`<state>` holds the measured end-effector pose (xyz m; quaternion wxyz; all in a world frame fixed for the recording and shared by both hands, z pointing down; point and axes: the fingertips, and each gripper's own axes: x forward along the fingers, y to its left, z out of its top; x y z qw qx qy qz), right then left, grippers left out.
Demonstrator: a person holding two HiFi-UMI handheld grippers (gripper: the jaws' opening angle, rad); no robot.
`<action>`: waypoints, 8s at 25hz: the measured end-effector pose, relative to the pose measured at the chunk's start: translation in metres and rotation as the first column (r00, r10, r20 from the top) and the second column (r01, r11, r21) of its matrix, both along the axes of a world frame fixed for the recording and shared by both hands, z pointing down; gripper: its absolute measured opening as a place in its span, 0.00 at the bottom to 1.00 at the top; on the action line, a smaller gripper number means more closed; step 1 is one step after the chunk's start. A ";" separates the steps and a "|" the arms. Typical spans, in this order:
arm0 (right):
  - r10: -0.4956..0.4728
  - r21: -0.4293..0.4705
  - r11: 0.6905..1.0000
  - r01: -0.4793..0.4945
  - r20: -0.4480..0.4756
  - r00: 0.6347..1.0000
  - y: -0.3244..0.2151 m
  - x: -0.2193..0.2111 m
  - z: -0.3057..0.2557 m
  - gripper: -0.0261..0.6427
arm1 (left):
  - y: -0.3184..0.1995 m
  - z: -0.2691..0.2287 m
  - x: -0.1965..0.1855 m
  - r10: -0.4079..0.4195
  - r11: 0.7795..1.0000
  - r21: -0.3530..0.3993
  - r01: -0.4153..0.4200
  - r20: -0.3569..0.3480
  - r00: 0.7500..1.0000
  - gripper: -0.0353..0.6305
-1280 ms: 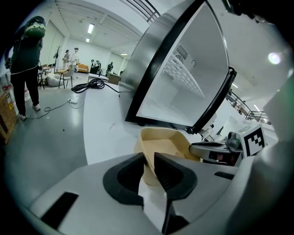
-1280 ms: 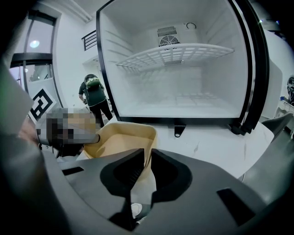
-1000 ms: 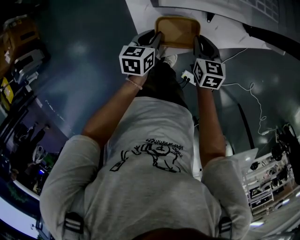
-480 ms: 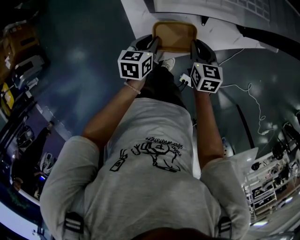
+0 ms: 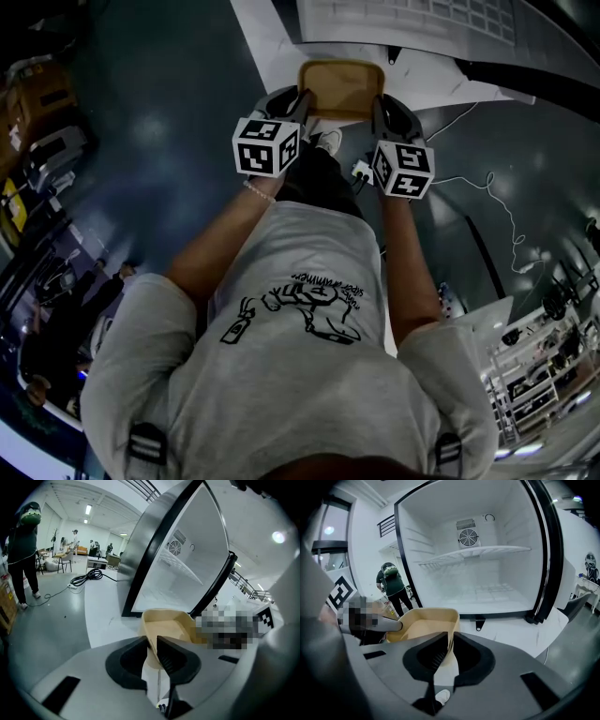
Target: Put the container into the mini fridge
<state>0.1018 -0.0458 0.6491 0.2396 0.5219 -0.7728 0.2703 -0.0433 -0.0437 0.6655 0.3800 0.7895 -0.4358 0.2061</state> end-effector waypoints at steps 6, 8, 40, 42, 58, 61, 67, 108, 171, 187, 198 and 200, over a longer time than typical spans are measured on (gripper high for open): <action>0.010 0.011 1.000 -0.010 0.007 1.000 0.005 -0.001 -0.018 0.12 | 0.001 -0.020 -0.002 0.005 1.000 0.014 -0.005 0.002 1.000 0.17; 0.016 0.017 1.000 -0.016 0.010 1.000 0.007 0.000 -0.025 0.12 | 0.001 -0.027 -0.001 0.006 1.000 0.020 -0.006 0.000 1.000 0.16; 0.056 0.102 0.993 -0.057 0.022 0.998 0.023 0.008 -0.139 0.12 | 0.007 -0.148 0.006 0.019 0.994 0.111 -0.009 -0.088 0.996 0.16; 0.051 0.113 0.992 -0.053 0.019 0.999 0.023 0.008 -0.149 0.12 | 0.006 -0.156 0.005 0.020 0.993 0.119 -0.009 -0.095 0.995 0.16; 0.057 0.155 0.986 -0.056 -0.002 0.998 0.024 0.010 -0.187 0.12 | 0.006 -0.191 0.008 0.033 0.989 0.150 -0.013 -0.126 0.991 0.16; 0.067 0.159 0.985 -0.066 -0.002 0.998 0.024 0.014 -0.189 0.12 | 0.005 -0.193 0.012 0.040 0.988 0.155 -0.020 -0.129 0.991 0.16; 0.087 0.166 0.982 -0.086 0.000 0.996 0.022 0.022 -0.194 0.12 | 0.001 -0.199 0.020 0.052 0.986 0.165 -0.029 -0.139 0.989 0.16; 0.093 0.252 0.963 -0.093 0.011 0.996 -0.047 0.049 -0.216 0.11 | -0.056 -0.215 0.046 0.038 0.972 0.235 -0.006 -0.129 0.991 0.16; 0.117 0.313 0.946 -0.086 -0.081 0.990 -0.164 0.094 -0.215 0.11 | -0.161 -0.222 0.093 -0.039 0.940 0.334 0.072 -0.103 0.994 0.16; 0.113 0.310 0.947 -0.084 -0.077 0.991 -0.182 0.097 -0.206 0.11 | -0.176 -0.215 0.095 -0.050 0.941 0.329 0.074 -0.083 0.995 0.16; 0.108 0.290 0.954 -0.082 -0.073 0.992 -0.187 0.097 -0.193 0.11 | -0.185 -0.206 0.095 -0.054 0.947 0.316 0.066 -0.046 0.997 0.16; 0.108 0.291 0.953 -0.082 -0.073 0.992 -0.188 0.097 -0.192 0.11 | -0.186 -0.205 0.095 -0.054 0.947 0.315 0.064 -0.041 0.998 0.16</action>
